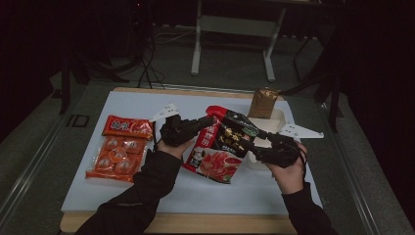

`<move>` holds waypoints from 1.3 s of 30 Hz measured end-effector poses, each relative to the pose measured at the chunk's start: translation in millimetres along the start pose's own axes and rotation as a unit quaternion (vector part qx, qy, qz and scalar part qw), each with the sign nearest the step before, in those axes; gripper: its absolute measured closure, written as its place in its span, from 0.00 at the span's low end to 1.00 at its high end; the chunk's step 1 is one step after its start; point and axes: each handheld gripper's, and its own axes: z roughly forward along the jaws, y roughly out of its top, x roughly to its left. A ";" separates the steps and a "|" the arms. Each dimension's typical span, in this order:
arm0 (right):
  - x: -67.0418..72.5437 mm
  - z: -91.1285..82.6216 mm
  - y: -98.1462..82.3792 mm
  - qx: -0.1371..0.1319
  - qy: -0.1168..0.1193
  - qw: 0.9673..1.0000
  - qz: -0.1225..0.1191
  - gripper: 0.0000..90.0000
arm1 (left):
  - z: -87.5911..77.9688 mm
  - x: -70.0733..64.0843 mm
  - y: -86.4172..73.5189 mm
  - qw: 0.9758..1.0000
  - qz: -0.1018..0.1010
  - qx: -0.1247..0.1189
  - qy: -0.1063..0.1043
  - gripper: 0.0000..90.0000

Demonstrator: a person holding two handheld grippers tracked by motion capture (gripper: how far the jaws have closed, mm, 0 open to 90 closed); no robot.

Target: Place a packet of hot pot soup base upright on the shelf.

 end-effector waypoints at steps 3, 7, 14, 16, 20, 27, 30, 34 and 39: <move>1.2 -3.4 0.8 -0.007 0.012 1.000 -0.004 0.56 | 1.8 -2.3 -2.0 1.000 -0.002 -0.003 -0.008 0.99; 3.6 -9.0 5.2 -0.018 0.017 1.000 -0.005 0.77 | 3.6 -3.3 -6.2 1.000 -0.001 -0.008 -0.016 0.98; 9.4 -13.4 11.6 -0.008 0.017 1.000 -0.020 0.86 | 1.0 -0.4 -10.7 0.999 0.018 -0.009 -0.027 0.98; 10.5 -13.8 13.1 -0.003 0.021 1.000 -0.022 0.86 | -1.3 1.6 -11.4 0.999 0.019 -0.002 -0.036 0.97; 11.7 -14.3 15.1 0.005 0.020 0.999 -0.032 0.87 | -3.6 3.4 -11.6 0.999 0.019 0.010 -0.047 0.94; 13.8 -20.2 25.6 0.000 0.018 0.998 -0.061 0.87 | -6.2 2.1 -9.8 0.998 0.018 0.021 -0.053 0.83; 10.3 -21.4 30.2 -0.001 0.020 0.998 -0.066 0.87 | -8.2 0.2 -7.3 0.998 0.023 0.025 -0.044 0.63; 6.1 -23.2 35.7 -0.006 0.025 0.998 -0.064 0.87 | -14.0 -2.4 -4.9 0.999 0.029 0.032 -0.031 0.42; 2.0 -24.5 43.5 -0.009 0.018 0.997 -0.075 0.87 | -24.1 -6.2 -2.6 0.998 0.051 0.043 -0.022 0.24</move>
